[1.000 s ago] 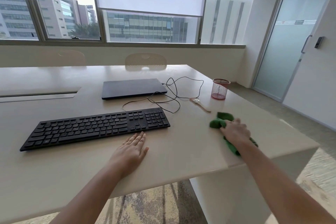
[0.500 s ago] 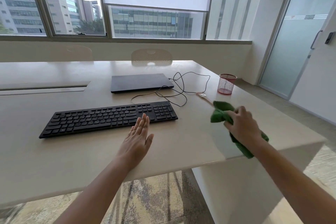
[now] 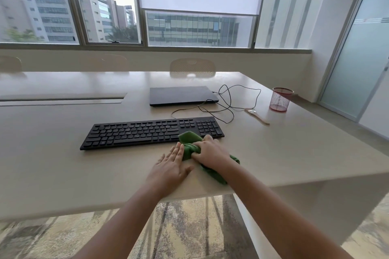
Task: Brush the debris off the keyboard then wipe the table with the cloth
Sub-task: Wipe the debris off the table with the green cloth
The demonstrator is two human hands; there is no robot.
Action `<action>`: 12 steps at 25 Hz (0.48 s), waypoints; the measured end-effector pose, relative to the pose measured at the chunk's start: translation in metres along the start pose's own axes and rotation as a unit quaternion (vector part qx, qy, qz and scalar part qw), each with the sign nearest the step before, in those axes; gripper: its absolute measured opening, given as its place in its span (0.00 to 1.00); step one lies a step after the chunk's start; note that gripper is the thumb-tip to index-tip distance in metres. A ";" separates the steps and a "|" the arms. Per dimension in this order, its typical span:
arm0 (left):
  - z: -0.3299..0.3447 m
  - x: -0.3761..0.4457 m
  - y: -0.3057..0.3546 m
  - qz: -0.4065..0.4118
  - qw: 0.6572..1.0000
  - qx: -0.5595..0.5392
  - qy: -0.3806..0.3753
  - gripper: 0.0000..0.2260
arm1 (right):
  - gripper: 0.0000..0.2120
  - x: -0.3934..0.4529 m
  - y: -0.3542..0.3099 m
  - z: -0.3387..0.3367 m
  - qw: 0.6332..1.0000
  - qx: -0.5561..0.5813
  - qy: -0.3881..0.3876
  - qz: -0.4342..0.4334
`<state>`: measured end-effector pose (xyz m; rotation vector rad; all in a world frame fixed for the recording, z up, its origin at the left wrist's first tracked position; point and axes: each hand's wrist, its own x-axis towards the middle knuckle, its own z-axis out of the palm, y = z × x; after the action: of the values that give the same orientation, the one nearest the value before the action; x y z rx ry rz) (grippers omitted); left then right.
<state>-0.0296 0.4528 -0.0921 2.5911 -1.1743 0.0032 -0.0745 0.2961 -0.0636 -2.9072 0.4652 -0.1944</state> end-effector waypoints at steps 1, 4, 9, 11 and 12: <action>0.001 0.000 0.000 0.003 1.000 0.022 -0.012 0.58 | 0.19 -0.005 0.018 -0.003 0.999 0.003 0.009 0.032; 0.000 0.001 0.000 0.008 0.998 0.049 -0.026 0.61 | 0.19 -0.019 0.083 -0.015 0.982 -0.021 0.041 0.181; 0.000 0.007 -0.001 -0.003 0.997 0.053 -0.051 0.32 | 0.21 0.005 0.113 -0.030 0.971 -0.007 0.035 0.235; -0.002 0.009 -0.003 -0.012 0.997 0.057 -0.057 0.28 | 0.20 0.015 0.096 -0.020 0.987 -0.031 0.007 0.159; -0.002 0.012 -0.003 -0.014 0.996 0.060 -0.058 0.28 | 0.19 0.018 0.090 -0.015 0.988 -0.046 -0.001 0.148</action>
<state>-0.0191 0.4466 -0.0897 2.7456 -1.2133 -0.0855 -0.0867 0.2045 -0.0660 -2.8772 0.9188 -0.1291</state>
